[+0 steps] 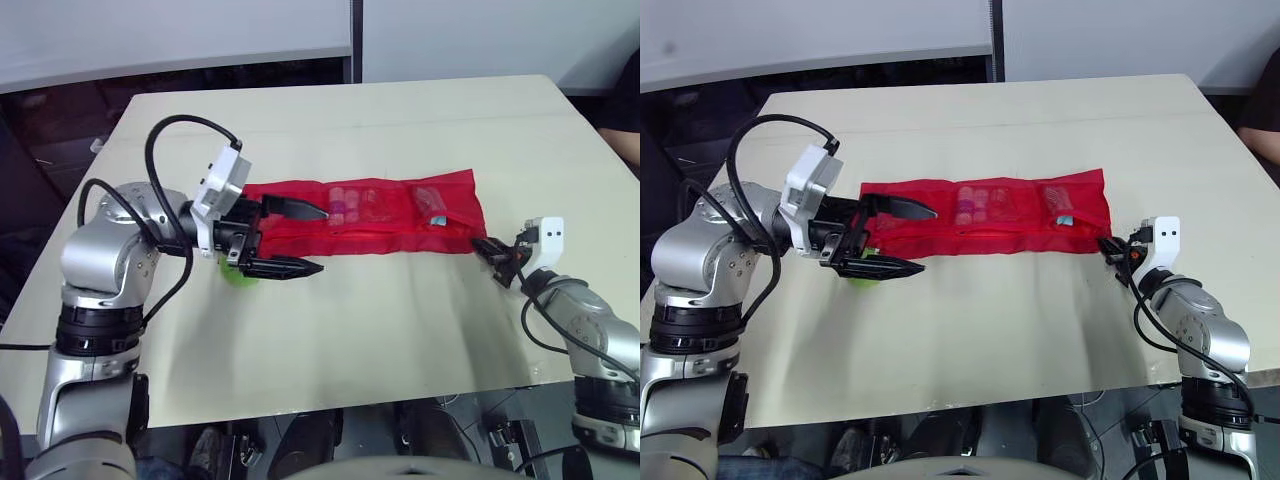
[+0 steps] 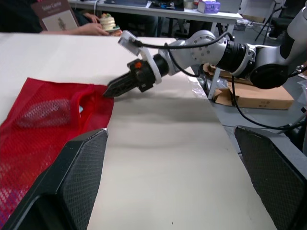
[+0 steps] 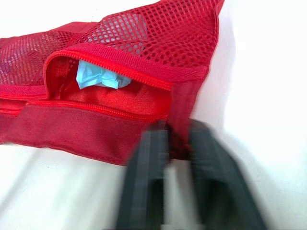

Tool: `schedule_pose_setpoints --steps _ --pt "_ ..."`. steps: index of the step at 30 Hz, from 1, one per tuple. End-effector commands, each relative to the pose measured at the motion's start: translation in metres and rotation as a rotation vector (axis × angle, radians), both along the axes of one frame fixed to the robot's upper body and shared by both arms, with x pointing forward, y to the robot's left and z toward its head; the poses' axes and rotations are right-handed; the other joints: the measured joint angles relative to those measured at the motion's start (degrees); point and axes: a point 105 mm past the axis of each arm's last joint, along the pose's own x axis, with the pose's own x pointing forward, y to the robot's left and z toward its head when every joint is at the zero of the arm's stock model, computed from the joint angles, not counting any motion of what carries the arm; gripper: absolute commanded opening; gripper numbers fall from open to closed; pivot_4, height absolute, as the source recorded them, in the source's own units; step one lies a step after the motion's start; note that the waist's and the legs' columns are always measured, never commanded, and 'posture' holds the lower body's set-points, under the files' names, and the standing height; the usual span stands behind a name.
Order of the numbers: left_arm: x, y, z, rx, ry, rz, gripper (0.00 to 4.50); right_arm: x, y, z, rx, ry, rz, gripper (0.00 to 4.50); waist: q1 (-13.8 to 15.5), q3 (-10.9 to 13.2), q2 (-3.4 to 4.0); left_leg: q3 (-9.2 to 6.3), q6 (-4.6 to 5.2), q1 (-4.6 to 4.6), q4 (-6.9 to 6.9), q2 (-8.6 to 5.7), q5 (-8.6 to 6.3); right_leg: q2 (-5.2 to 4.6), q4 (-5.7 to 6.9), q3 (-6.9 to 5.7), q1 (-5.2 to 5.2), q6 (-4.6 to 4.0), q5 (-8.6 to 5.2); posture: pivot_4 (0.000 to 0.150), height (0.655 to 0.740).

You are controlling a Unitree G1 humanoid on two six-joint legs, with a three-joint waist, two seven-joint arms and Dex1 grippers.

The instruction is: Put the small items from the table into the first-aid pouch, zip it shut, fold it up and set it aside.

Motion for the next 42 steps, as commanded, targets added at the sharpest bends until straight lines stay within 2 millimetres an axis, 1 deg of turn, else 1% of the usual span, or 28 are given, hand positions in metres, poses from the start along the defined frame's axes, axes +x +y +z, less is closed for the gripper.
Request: schedule_pose_setpoints --steps 1,3,5,6,8,10,11,13,15,16,18,20,21,22,23,26,27,29,30,32,33,34,38,40,42 --pt "-0.005 -0.002 0.008 -0.002 -0.056 0.024 4.5 -0.005 -0.013 0.013 -0.096 -0.037 -0.025 0.06 0.1 0.0 0.04 0.01 0.0 0.0 0.0 0.0 0.0 0.0 0.0 0.01 0.0 0.0 0.0 0.15 0.7368" --pt "-0.006 -0.003 0.007 0.003 -0.062 0.028 4.5 -0.008 -0.03 0.012 -0.237 -0.03 -0.055 0.06 0.3 0.0 0.04 0.03 0.01 -0.01 0.0 -0.01 -0.01 0.0 -0.01 0.02 0.0 0.0 0.0 0.15 0.7368" --pt "-0.007 -0.004 0.006 0.003 -0.062 0.033 4.5 -0.014 -0.052 0.011 -0.444 -0.01 -0.085 0.06 0.7 0.0 0.06 0.04 0.01 -0.03 0.0 -0.02 -0.01 -0.01 -0.04 0.01 0.0 0.0 0.0 0.15 0.7368" --pt "-0.007 -0.004 0.006 0.002 -0.062 0.034 4.5 -0.016 -0.058 0.01 -0.495 -0.003 -0.094 0.06 0.9 0.0 0.06 0.06 0.02 -0.03 0.01 -0.05 -0.01 -0.02 -0.04 0.01 0.0 0.01 0.0 0.15 0.7368" --pt "-0.008 -0.005 0.005 0.003 -0.063 0.037 4.5 -0.02 -0.083 0.016 -0.582 0.02 -0.182 0.06 1.2 0.0 0.06 0.09 0.02 0.01 0.01 -0.04 -0.01 0.0 -0.04 0.03 0.04 0.01 0.0 0.15 0.7368" --pt "-0.008 -0.007 0.005 0.0 -0.064 0.037 4.5 -0.025 -0.116 0.023 -0.683 0.041 -0.31 0.06 1.4 0.0 0.05 0.12 0.02 0.05 0.01 -0.01 -0.01 0.01 -0.01 0.05 0.06 0.01 0.0 0.15 0.7368" --pt "-0.009 -0.008 0.005 -0.003 -0.064 0.037 4.5 -0.026 -0.127 0.026 -0.716 0.048 -0.353 0.06 1.5 0.0 0.06 0.12 0.02 0.05 0.01 -0.01 -0.01 0.01 -0.01 0.05 0.06 0.01 0.0 0.15 0.7368" --pt "-0.009 -0.009 0.004 -0.005 -0.064 0.037 4.5 -0.028 -0.138 0.027 -0.752 0.056 -0.385 0.06 1.6 0.0 0.05 0.13 0.02 0.03 0.01 -0.03 -0.01 -0.01 -0.03 0.06 0.07 0.01 0.0 0.15 0.7368" --pt "-0.009 -0.009 0.003 -0.006 -0.063 0.037 4.5 -0.029 -0.143 0.027 -0.776 0.065 -0.391 0.06 1.5 0.0 0.05 0.15 0.03 0.04 0.01 -0.03 -0.01 -0.01 -0.04 0.07 0.09 0.01 0.0 0.15 0.7368" --pt "-0.01 -0.01 0.003 -0.005 -0.062 0.037 4.5 -0.03 -0.145 0.027 -0.792 0.066 -0.396 0.54 1.5 0.0 0.05 0.16 0.03 0.05 0.01 -0.02 -0.01 0.0 -0.04 0.09 0.09 0.01 0.0 0.15 0.7368" --pt "-0.01 -0.01 0.002 -0.005 -0.06 0.039 4.5 -0.03 -0.146 0.027 -0.817 0.065 -0.392 0.79 1.4 0.0 0.06 0.17 0.03 0.06 0.0 0.0 -0.01 0.01 -0.03 0.1 0.08 0.01 0.0 0.15 0.7368" --pt "-0.01 -0.009 0.001 -0.003 -0.058 0.048 4.5 -0.03 -0.139 0.028 -0.765 0.052 -0.364 1.7 1.3 0.0 0.07 0.22 0.03 0.09 -0.01 0.03 -0.01 0.02 -0.02 0.17 0.08 0.0 0.0 0.15 0.7368" --pt "-0.01 -0.008 0.0 -0.002 -0.056 0.056 4.5 -0.03 -0.133 0.031 -0.738 0.028 -0.339 2.11 1.3 0.0 0.07 0.22 0.03 0.09 -0.01 0.04 -0.01 0.02 -0.03 0.18 0.08 0.0 0.0 0.15 0.7368" --pt "-0.01 -0.007 0.0 0.0 -0.056 0.065 4.5 -0.03 -0.127 0.035 -0.719 0.001 -0.315 2.4 1.3 0.0 0.07 0.24 0.03 0.09 -0.01 0.04 -0.01 0.03 -0.03 0.19 0.08 0.0 0.0 0.15 0.7368" --pt "-0.008 -0.006 -0.001 0.006 -0.057 0.083 4.5 -0.031 -0.124 0.038 -0.715 -0.014 -0.301 2.84 1.3 0.0 0.07 0.25 0.03 0.1 -0.01 0.04 -0.02 0.03 -0.03 0.2 0.08 0.01 0.0 0.15 0.7368" --pt "0.009 0.005 -0.01 0.048 -0.05 0.224 4.5 -0.037 -0.115 0.055 -0.709 -0.111 -0.271 4.16 1.4 0.0 0.08 0.23 0.04 0.09 -0.01 0.05 -0.02 0.03 -0.04 0.19 0.08 0.01 0.0 0.15 0.7368" --pt "0.018 0.009 -0.012 0.04 -0.037 0.295 4.5 -0.042 -0.109 0.062 -0.695 -0.153 -0.248 4.45 1.5 0.0 0.08 0.23 0.04 0.09 -0.01 0.05 -0.02 0.04 -0.04 0.18 0.08 0.01 0.0 0.15 0.7368" --pt "0.033 0.018 -0.017 0.004 0.013 0.436 4.5 -0.054 -0.095 0.074 -0.626 -0.22 -0.205 4.45 1.7 0.0 0.08 0.16 0.04 0.09 -0.01 0.03 -0.02 0.03 -0.05 0.12 0.11 0.01 0.0 0.15 0.7368" --pt "0.042 0.024 -0.023 0.006 0.041 0.527 4.5 -0.062 -0.087 0.078 -0.597 -0.243 -0.165 4.45 1.8 0.0 0.08 0.13 0.04 0.08 -0.01 0.03 -0.02 0.03 -0.06 0.1 0.12 0.02 0.0 0.15 0.7368" --pt "0.054 0.038 -0.04 0.051 0.068 0.667 4.5 -0.078 -0.062 0.082 -0.517 -0.268 -0.024 4.45 1.7 0.0 0.07 0.12 0.06 0.1 0.0 0.04 -0.03 0.03 -0.05 0.09 0.14 0.02 0.0 0.15 0.7368" --pt "0.057 0.043 -0.048 0.059 0.101 0.705 4.5 -0.085 -0.052 0.084 -0.484 -0.281 0.033 4.45 1.5 0.0 0.07 0.12 0.06 0.1 0.0 0.04 -0.03 0.03 -0.05 0.1 0.14 0.02 0.0 0.15 0.7368" --pt "0.058 0.045 -0.053 0.059 0.124 0.723 4.5 -0.089 -0.045 0.086 -0.463 -0.289 0.066 4.45 1.5 0.0 0.07 0.14 0.06 0.12 -0.01 0.04 -0.03 0.03 -0.04 0.13 0.14 0.02 0.0 0.15 0.7368" --pt "0.07 0.058 -0.078 0.04 0.249 0.865 4.5 -0.107 0.0 0.102 -0.331 -0.349 0.297 4.45 1.5 0.0 0.07 0.17 0.06 0.15 -0.03 0.07 -0.04 0.02 -0.05 0.15 0.14 0.02 0.0 0.15 0.7368" --pt "0.073 0.06 -0.091 0.003 0.366 0.918 4.5 -0.114 0.018 0.109 -0.292 -0.355 0.396 4.45 1.6 0.0 0.07 0.15 0.06 0.14 -0.02 0.07 -0.04 -0.01 -0.05 0.11 0.15 0.02 0.0 0.15 0.7368" --pt "0.07 0.055 -0.098 -0.037 0.472 0.909 4.5 -0.118 0.03 0.116 -0.266 -0.371 0.452 4.45 1.6 0.1 -0.02 0.14 0.06 0.13 -0.02 0.06 -0.04 -0.01 -0.06 0.11 0.15 0.02 0.0 0.15 0.7368"
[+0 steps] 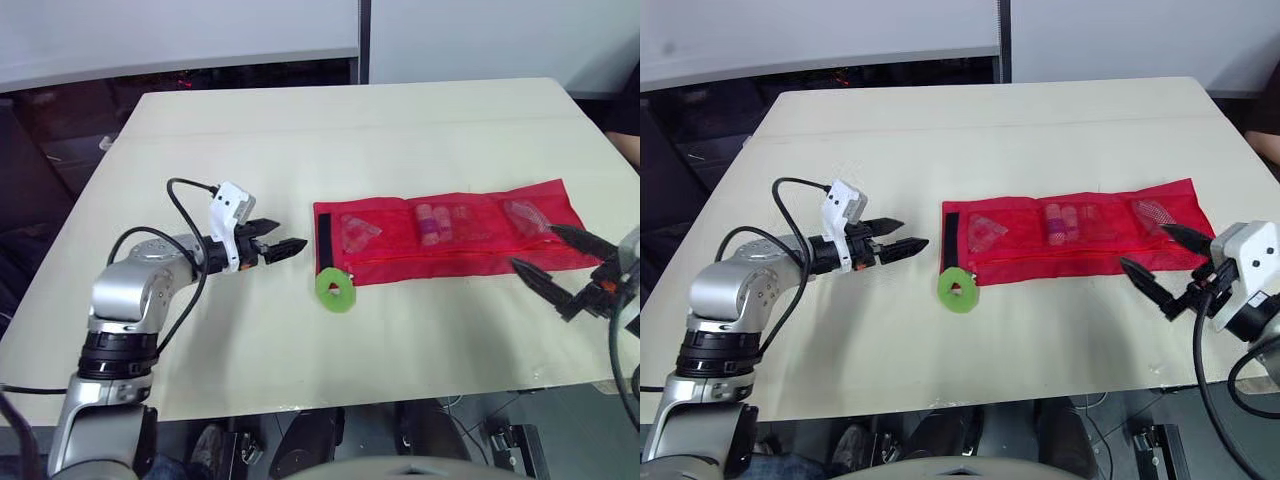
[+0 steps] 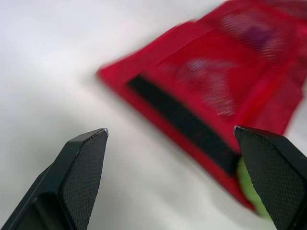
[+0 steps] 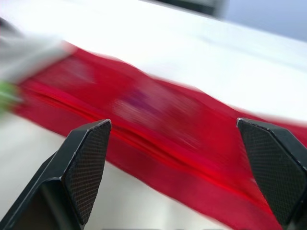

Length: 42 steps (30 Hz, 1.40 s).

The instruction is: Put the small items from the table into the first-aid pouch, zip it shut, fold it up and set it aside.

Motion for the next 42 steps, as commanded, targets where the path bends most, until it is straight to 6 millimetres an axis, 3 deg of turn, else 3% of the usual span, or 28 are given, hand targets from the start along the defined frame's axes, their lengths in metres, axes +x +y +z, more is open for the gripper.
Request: schedule_pose_setpoints --steps 1,8,12,17,21,25,26,29,30,31,33,37,42 --pt "-0.002 -0.004 -0.001 -0.142 0.104 0.026 4.5 -0.012 0.025 0.02 0.036 -0.038 0.131 4.45 0.0 0.0 -0.11 -0.02 0.0 -0.01 0.0 0.0 0.0 0.0 -0.01 -0.03 0.0 0.0 0.0 0.15 0.7368" --pt "-0.013 -0.042 -0.003 -0.455 0.366 -0.086 4.5 -0.019 0.047 0.023 0.021 -0.031 0.239 4.45 0.6 0.0 -0.15 -0.09 -0.02 -0.04 0.06 -0.05 0.01 -0.01 0.0 -0.14 0.02 0.0 0.0 0.15 0.7368" --pt "-0.012 -0.058 -0.009 -0.5 0.457 -0.126 4.5 -0.019 0.054 0.024 0.003 -0.058 0.265 4.45 0.5 0.0 -0.15 -0.1 -0.03 -0.04 0.08 -0.05 0.02 0.0 0.02 -0.17 0.02 0.0 0.0 0.15 0.7368" --pt "-0.005 -0.069 -0.018 -0.535 0.527 -0.108 4.5 -0.019 0.054 0.024 -0.013 -0.068 0.26 4.45 0.9 0.0 -0.16 -0.1 -0.04 -0.04 0.08 -0.06 0.02 -0.01 0.01 -0.16 0.02 0.0 0.0 0.15 0.7368" --pt "-0.005 -0.068 -0.009 -0.598 0.531 -0.126 4.5 -0.021 0.053 0.024 -0.015 -0.068 0.248 4.45 1.3 0.0 -0.17 -0.09 -0.04 -0.03 0.09 -0.07 0.02 -0.02 0.01 -0.14 0.04 0.0 0.0 0.15 0.7368" --pt "0.001 -0.062 0.004 -0.69 0.508 -0.125 3.53 -0.021 0.055 0.021 -0.012 -0.07 0.243 4.5 1.3 0.0 -0.17 -0.1 -0.04 -0.03 0.08 -0.07 0.02 -0.01 0.01 -0.13 0.03 0.01 0.0 0.15 0.7368" --pt "0.003 -0.061 0.006 -0.709 0.504 -0.121 2.96 -0.02 0.056 0.022 -0.009 -0.072 0.243 4.5 1.3 0.0 -0.17 -0.09 -0.04 -0.03 0.08 -0.07 0.02 -0.01 0.01 -0.13 0.02 0.0 0.0 0.15 0.7368" --pt "0.003 -0.063 0.012 -0.738 0.503 -0.138 1.83 -0.02 0.06 0.021 -0.001 -0.07 0.258 4.5 1.3 0.0 -0.2 -0.11 -0.05 -0.04 0.09 -0.07 0.03 -0.02 0.01 -0.15 0.03 0.01 0.0 0.15 0.7368" --pt "0.001 -0.065 0.012 -0.728 0.505 -0.148 1.05 -0.02 0.063 0.019 0.0 -0.063 0.269 4.5 1.3 0.0 -0.2 -0.1 -0.05 -0.04 0.09 -0.07 0.03 -0.03 0.0 -0.14 0.03 0.0 0.0 0.15 0.7368" --pt "0.0 -0.066 0.011 -0.719 0.507 -0.156 0.93 -0.02 0.065 0.018 -0.002 -0.056 0.277 4.5 1.3 0.0 -0.2 -0.1 -0.05 -0.04 0.09 -0.07 0.03 -0.03 0.0 -0.14 0.03 0.0 0.0 0.15 0.7368" --pt "-0.003 -0.068 0.011 -0.715 0.511 -0.17 0.17 -0.018 0.069 0.015 -0.01 -0.055 0.282 4.5 1.3 0.0 -0.2 -0.1 -0.05 -0.05 0.09 -0.07 0.02 -0.04 0.0 -0.13 0.02 0.0 0.0 0.15 0.7368" --pt "-0.004 -0.071 0.011 -0.708 0.508 -0.18 0.05 -0.01 0.081 0.012 0.008 -0.046 0.291 4.5 1.3 0.0 -0.21 -0.11 -0.06 -0.04 0.09 -0.07 0.03 -0.04 0.01 -0.12 0.01 0.0 0.0 0.15 0.7368" --pt "-0.002 -0.077 0.011 -0.712 0.506 -0.183 0.05 -0.003 0.118 -0.01 0.056 0.052 0.395 4.5 1.3 0.0 -0.21 -0.12 -0.06 -0.05 0.08 -0.06 0.03 -0.08 0.0 -0.13 0.0 0.0 0.0 0.15 0.7368"
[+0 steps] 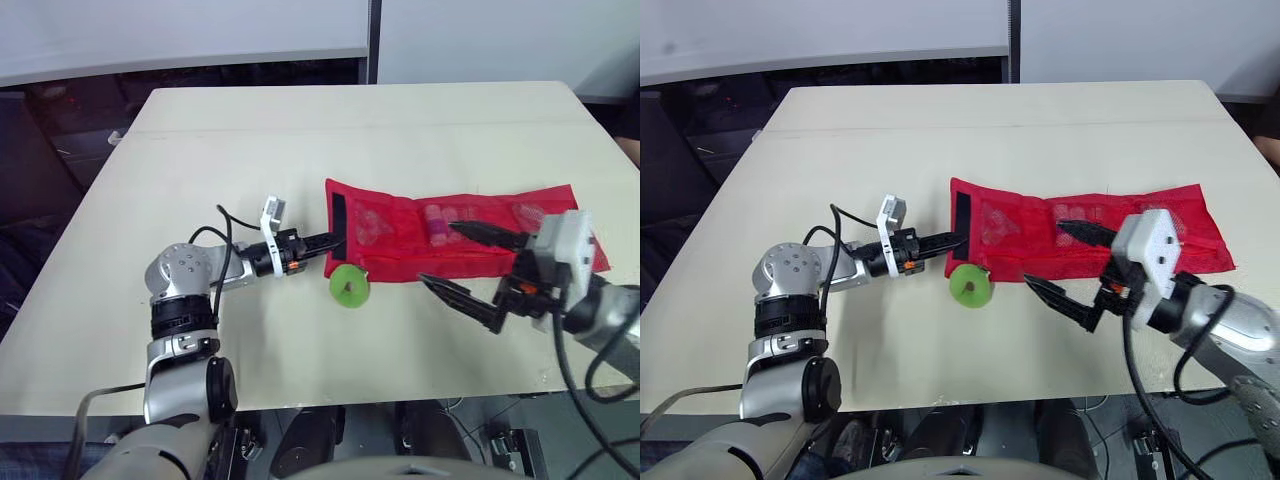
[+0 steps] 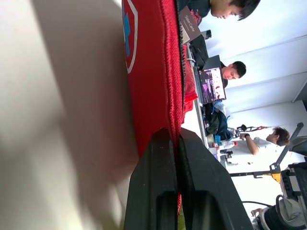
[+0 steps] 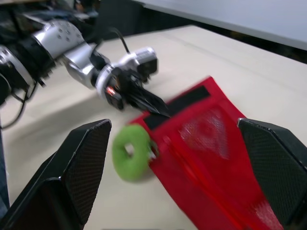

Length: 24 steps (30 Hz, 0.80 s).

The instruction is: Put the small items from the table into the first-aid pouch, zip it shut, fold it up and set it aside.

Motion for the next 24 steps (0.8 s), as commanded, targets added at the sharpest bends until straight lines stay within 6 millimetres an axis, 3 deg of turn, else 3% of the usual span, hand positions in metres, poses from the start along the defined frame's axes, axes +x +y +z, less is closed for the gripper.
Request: schedule_pose_setpoints --steps 1,6,10,14,24 --pt "0.002 -0.008 0.01 -0.022 -0.041 -0.018 0.05 0.002 0.03 -0.02 -0.008 0.076 0.108 4.5 0.0 0.0 0.0 0.0 0.0 -0.01 0.0 0.0 0.0 0.01 0.0 -0.01 -0.01 0.0 0.0 0.15 0.7368" --pt "0.003 -0.019 0.007 -0.027 -0.036 -0.022 0.05 0.008 0.054 -0.045 -0.069 0.17 0.22 4.5 0.1 0.0 -0.01 -0.01 0.0 -0.01 0.03 -0.04 0.0 0.04 -0.01 -0.04 0.0 -0.01 0.01 0.15 0.7368" --pt "0.006 -0.025 0.003 -0.02 -0.029 -0.004 0.05 0.009 0.056 -0.063 -0.137 0.247 0.261 4.5 0.1 0.0 -0.01 -0.07 0.0 -0.05 0.02 -0.05 0.0 0.02 -0.04 -0.09 -0.01 -0.01 0.01 0.15 0.7368" --pt "0.008 -0.03 0.002 -0.015 -0.033 0.006 0.05 0.021 0.055 -0.081 -0.207 0.258 0.219 4.5 0.1 0.0 -0.01 -0.08 0.0 -0.04 0.03 -0.04 0.0 0.02 -0.03 -0.11 -0.01 -0.01 0.01 0.15 0.7368" --pt "0.011 -0.03 0.0 0.0 -0.035 0.022 0.05 0.044 0.074 -0.101 -0.27 0.266 0.125 4.5 -0.2 0.0 -0.01 -0.11 -0.05 -0.04 0.02 -0.03 0.03 0.03 0.0 -0.14 -0.03 -0.06 0.04 0.15 0.7368"
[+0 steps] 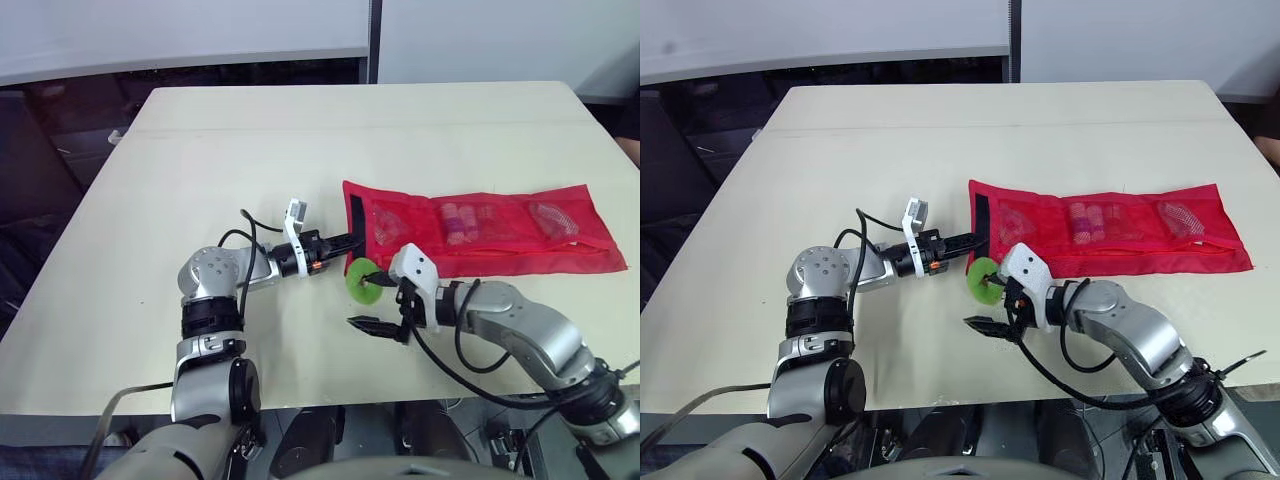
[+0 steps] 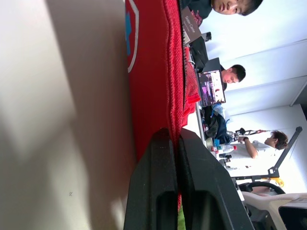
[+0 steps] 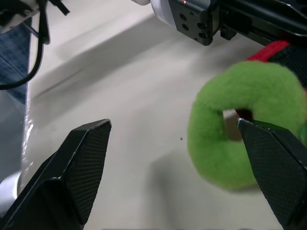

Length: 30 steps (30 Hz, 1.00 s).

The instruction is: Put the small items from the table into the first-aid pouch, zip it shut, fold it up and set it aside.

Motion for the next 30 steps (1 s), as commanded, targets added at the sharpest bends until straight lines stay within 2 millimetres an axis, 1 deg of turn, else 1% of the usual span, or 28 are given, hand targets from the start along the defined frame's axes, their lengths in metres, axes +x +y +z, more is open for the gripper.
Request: schedule_pose_setpoints --steps 1,3,6,7,9,10,11,13,14,16,20,22,23,24,28,30 --pt "0.004 -0.003 0.009 -0.002 -0.041 -0.003 0.05 0.005 0.005 -0.003 -0.046 -0.03 -0.011 4.5 0.0 0.0 0.0 -0.01 0.0 0.0 0.0 0.0 0.0 0.0 -0.01 -0.01 0.0 0.0 0.0 0.15 0.7368" --pt "0.005 -0.003 0.009 0.001 -0.043 0.001 0.05 0.007 0.008 -0.008 -0.096 -0.053 -0.009 4.5 -0.1 0.0 0.0 -0.01 0.0 0.0 0.0 0.0 0.0 0.0 0.0 -0.01 0.0 0.0 0.0 0.15 0.7368" --pt "0.006 -0.003 0.009 0.001 -0.048 0.011 0.0 0.015 0.008 -0.013 -0.159 -0.101 -0.032 3.66 -0.4 0.0 0.0 -0.03 -0.02 0.01 -0.01 0.0 0.01 0.01 0.0 -0.04 0.0 -0.01 0.0 0.15 0.7368" --pt "0.008 -0.002 0.01 -0.003 -0.05 0.017 0.0 0.017 0.005 -0.017 -0.202 -0.128 -0.024 3.25 -0.4 0.0 0.0 -0.04 -0.02 0.0 -0.01 0.0 0.01 0.01 0.0 -0.04 0.0 -0.01 0.0 0.15 0.7368" --pt "0.009 -0.001 0.011 -0.006 -0.053 0.023 0.0 0.019 0.0 -0.02 -0.257 -0.166 -0.012 2.26 -0.4 0.0 0.0 -0.04 -0.02 0.0 0.0 -0.01 0.01 0.0 -0.01 -0.06 0.0 -0.01 0.0 0.15 0.7368" --pt "0.009 -0.001 0.011 -0.005 -0.054 0.025 0.0 0.019 -0.001 -0.02 -0.27 -0.181 -0.004 1.7 -0.4 0.0 0.0 -0.05 -0.02 -0.01 -0.01 -0.02 0.01 0.0 -0.02 -0.07 0.01 -0.01 0.0 0.15 0.7368" --pt "0.009 0.0 0.01 -0.003 -0.054 0.026 0.0 0.019 -0.002 -0.02 -0.273 -0.189 0.0 1.34 -0.4 0.0 0.0 -0.05 -0.02 -0.01 -0.01 -0.02 0.01 0.0 -0.02 -0.07 0.01 -0.01 0.0 0.15 0.7368" --pt "0.009 0.0 0.009 0.002 -0.055 0.027 0.0 0.018 -0.003 -0.015 -0.26 -0.199 0.002 0.24 -0.5 0.0 0.0 -0.07 -0.02 -0.01 -0.01 -0.02 0.01 0.0 -0.02 -0.09 0.01 -0.01 0.0 0.15 0.7368" --pt "0.009 0.0 0.009 0.004 -0.055 0.028 0.0 0.018 -0.003 -0.013 -0.25 -0.202 0.0 0.03 -0.5 0.0 0.0 -0.08 -0.02 0.0 -0.01 -0.02 0.01 0.0 -0.01 -0.09 0.01 -0.01 0.0 0.15 0.7368" --pt "0.01 0.002 0.008 0.009 -0.058 0.032 0.0 0.019 -0.005 0.002 -0.18 -0.208 -0.02 0.03 -0.5 0.0 0.0 -0.09 -0.02 -0.01 -0.01 -0.02 0.01 -0.01 -0.02 -0.12 0.02 -0.01 0.0 0.15 0.7368" --pt "0.008 0.013 0.003 0.051 -0.077 0.046 0.0 0.025 -0.019 0.052 0.17 -0.119 -0.22 0.03 -0.8 0.0 -0.01 -0.2 -0.03 -0.1 -0.01 -0.02 0.01 -0.05 -0.06 -0.2 -0.01 -0.01 0.01 0.15 0.7368" --pt "0.007 0.018 0.002 0.06 -0.081 0.051 0.0 0.023 -0.03 0.066 0.29 -0.077 -0.287 0.03 -1.1 0.0 0.0 -0.21 -0.07 -0.1 -0.08 0.01 0.03 -0.09 -0.03 -0.14 -0.06 -0.04 0.02 0.15 0.7368" --pt "0.007 0.02 0.001 0.06 -0.082 0.052 0.0 0.023 -0.034 0.069 0.316 -0.063 -0.306 0.03 -1.1 0.0 0.01 -0.21 -0.07 -0.09 -0.09 0.01 0.03 -0.09 -0.03 -0.15 -0.06 -0.04 0.02 0.15 0.7368" --pt "0.007 0.023 0.0 0.068 -0.085 0.055 0.0 0.023 -0.042 0.07 0.334 -0.053 -0.34 0.03 -1.2 0.0 0.01 -0.21 -0.07 -0.09 -0.09 0.01 0.03 -0.07 -0.04 -0.16 -0.05 -0.04 0.02 0.15 0.7368" --pt "0.007 0.041 -0.01 0.153 -0.098 0.085 0.0 0.027 -0.091 0.064 0.373 -0.014 -0.548 0.03 -1.2 0.0 0.01 -0.2 -0.07 -0.09 -0.14 0.01 0.03 -0.05 -0.06 -0.16 -0.05 -0.05 0.02 0.15 0.7368" --pt "0.007 0.046 -0.011 0.168 -0.104 0.094 0.0 0.027 -0.105 0.062 0.388 -0.005 -0.607 0.03 -1.4 0.0 0.04 -0.17 -0.07 -0.07 -0.15 0.01 0.03 -0.05 -0.05 -0.12 -0.06 -0.05 0.02 0.15 0.7368"
